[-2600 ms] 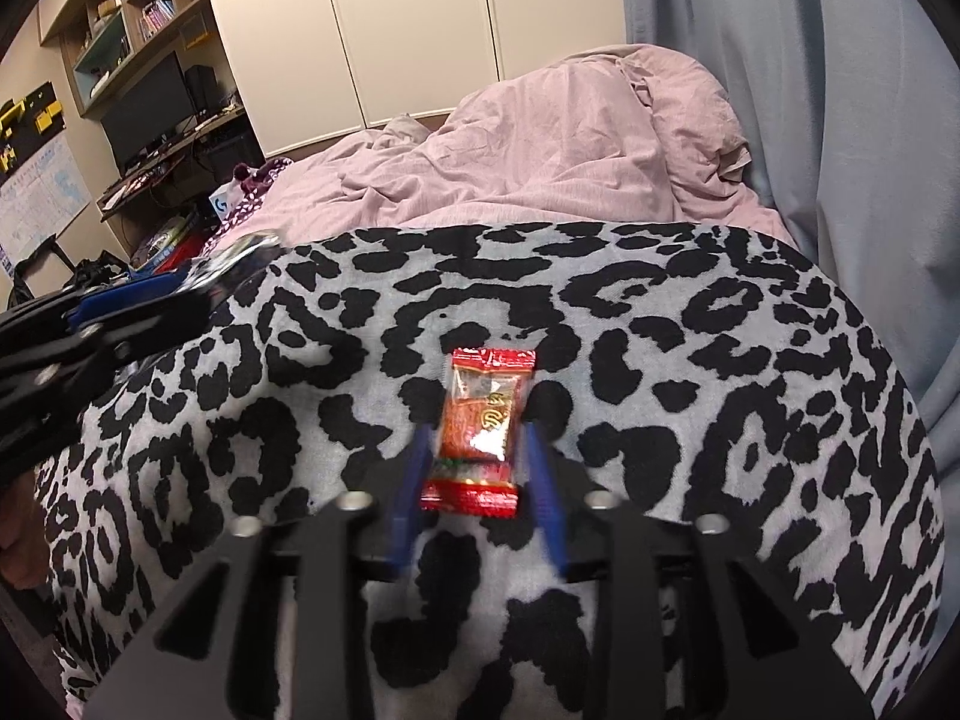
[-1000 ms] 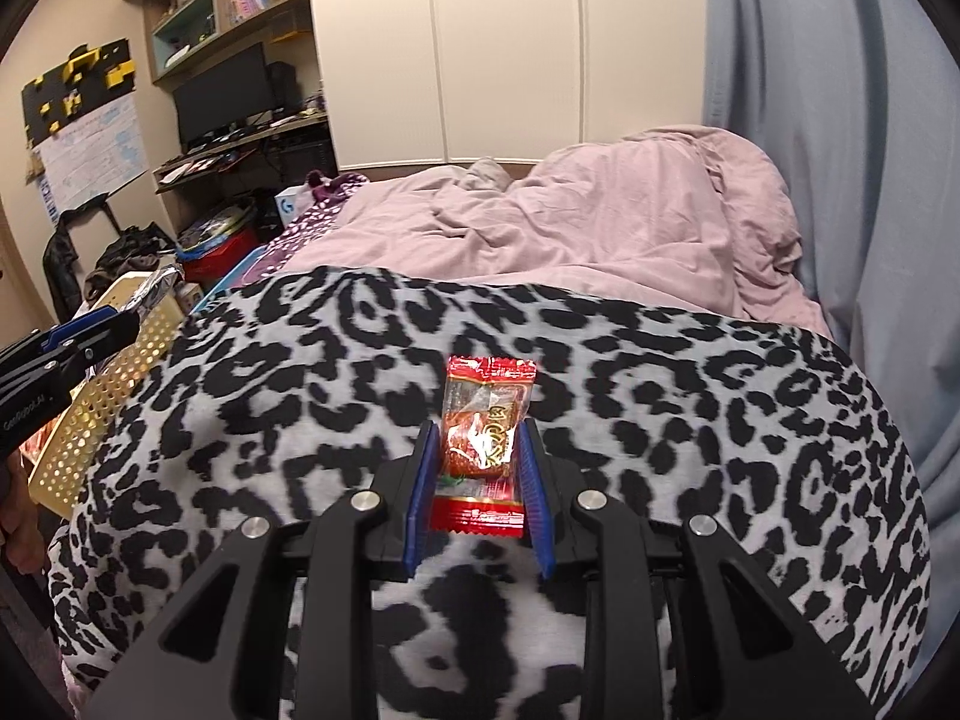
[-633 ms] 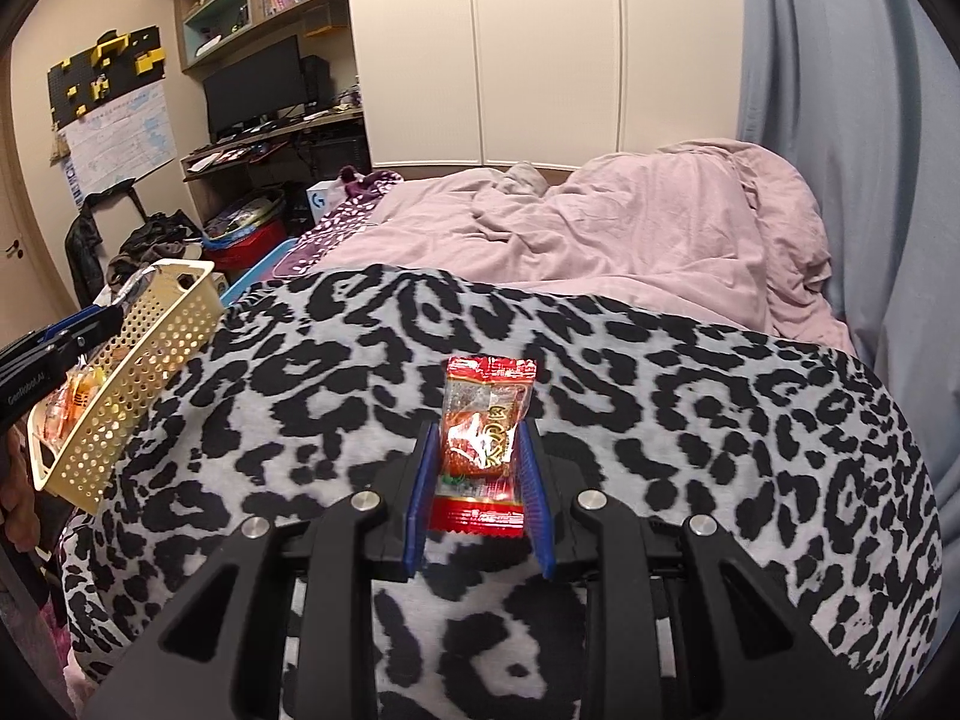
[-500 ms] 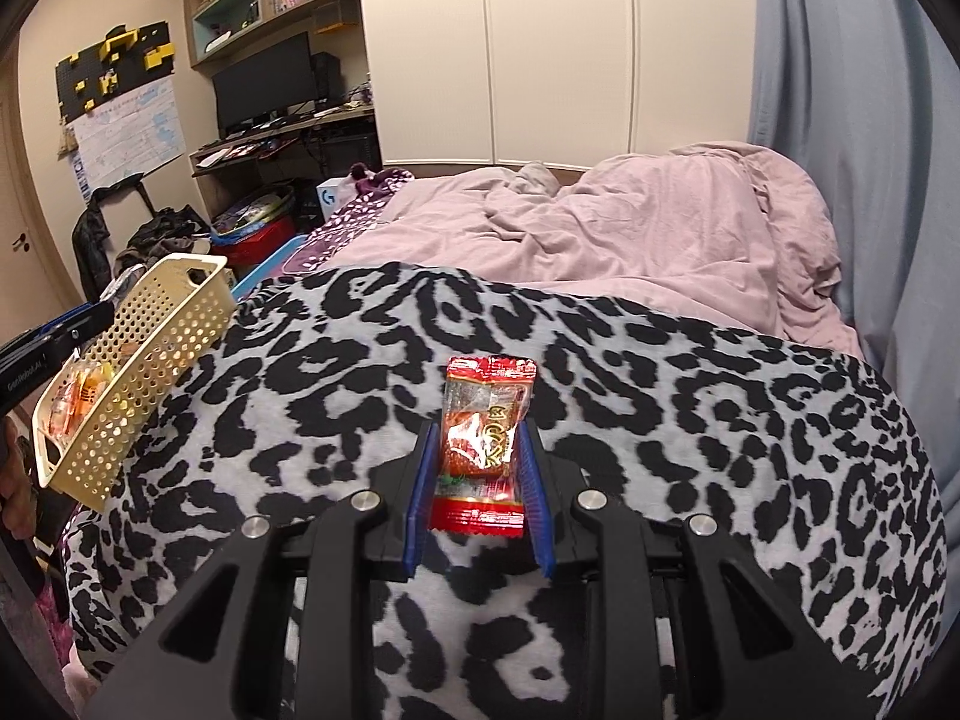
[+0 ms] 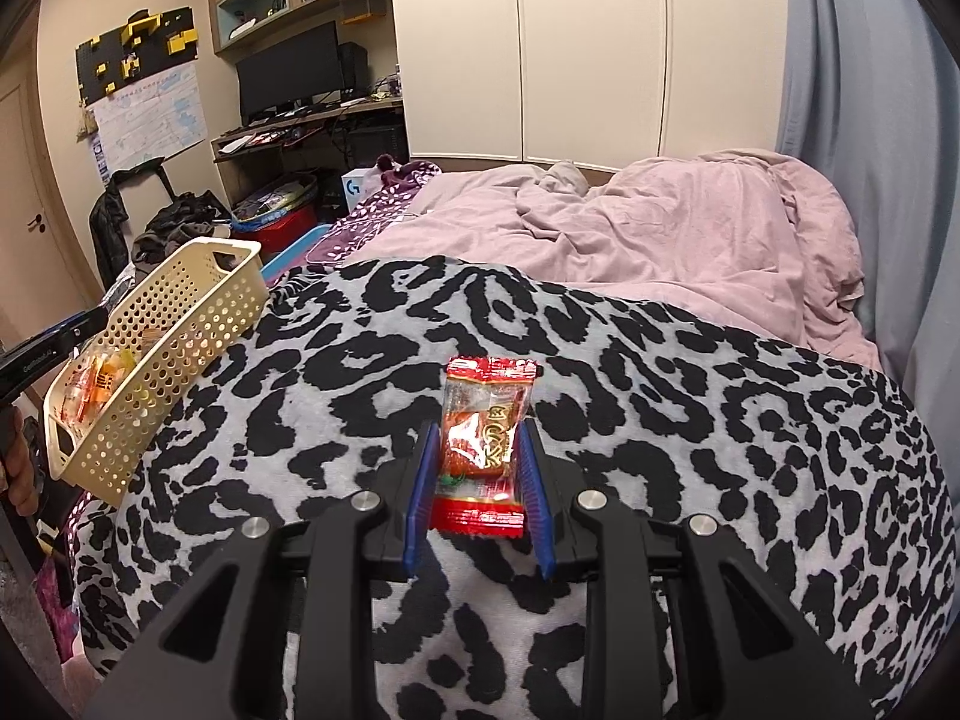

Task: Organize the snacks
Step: 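Carry the silver wrapper into the basket and open the left gripper while the right carries the red pack, then lower the red candy pack into the basket and open the right gripper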

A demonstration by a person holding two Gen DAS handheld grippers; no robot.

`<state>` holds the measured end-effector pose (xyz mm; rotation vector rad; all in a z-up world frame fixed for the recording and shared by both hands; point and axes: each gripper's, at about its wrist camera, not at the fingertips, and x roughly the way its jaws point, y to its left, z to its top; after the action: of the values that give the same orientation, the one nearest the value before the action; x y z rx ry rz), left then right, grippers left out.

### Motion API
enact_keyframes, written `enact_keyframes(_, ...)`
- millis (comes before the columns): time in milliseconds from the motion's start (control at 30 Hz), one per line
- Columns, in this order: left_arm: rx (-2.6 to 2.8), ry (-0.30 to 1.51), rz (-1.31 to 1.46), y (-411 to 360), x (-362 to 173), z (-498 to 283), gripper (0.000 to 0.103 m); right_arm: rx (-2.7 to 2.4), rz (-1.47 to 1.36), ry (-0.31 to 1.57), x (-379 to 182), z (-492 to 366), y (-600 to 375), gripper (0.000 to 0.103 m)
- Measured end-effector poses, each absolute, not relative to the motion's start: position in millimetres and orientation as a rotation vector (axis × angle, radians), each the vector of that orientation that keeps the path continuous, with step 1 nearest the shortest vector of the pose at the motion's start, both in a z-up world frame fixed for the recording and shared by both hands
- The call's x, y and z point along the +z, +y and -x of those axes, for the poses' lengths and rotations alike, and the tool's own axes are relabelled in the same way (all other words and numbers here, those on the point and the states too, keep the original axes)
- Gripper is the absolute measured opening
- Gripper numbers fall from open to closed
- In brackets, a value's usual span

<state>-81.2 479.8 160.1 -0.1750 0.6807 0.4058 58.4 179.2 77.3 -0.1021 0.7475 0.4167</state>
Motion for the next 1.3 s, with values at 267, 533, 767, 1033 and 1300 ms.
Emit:
enact_keyframes(267, 0.423, 0.692, 0.187, 488.9, 154.0, 83.1, 0.038, 0.426, 0.109, 0.751, 76.5, -58.1, 185.1, 0.027)
enact_keyframes(533, 0.487, 0.674, 0.193, 497.5, 153.0, 86.4, 0.078, 0.438, 0.115, 0.751, 76.6, -56.7, 191.8, 0.027)
enact_keyframes(767, 0.526, 0.68, 0.206, 509.9, 149.9, 96.8, 0.079, 0.458, 0.123, 0.75, 78.3, -53.6, 201.6, 0.027)
enact_keyframes(1033, 0.621, 0.665, 0.187, 518.6, 149.0, 116.4, 0.097, 0.503, 0.131, 0.738, 84.0, -50.8, 220.3, 0.027)
enact_keyframes(1300, 0.742, 0.653, 0.095, 517.2, 146.4, 139.5, 0.099, 0.611, 0.151, 0.706, 98.6, -41.7, 264.3, 0.027)
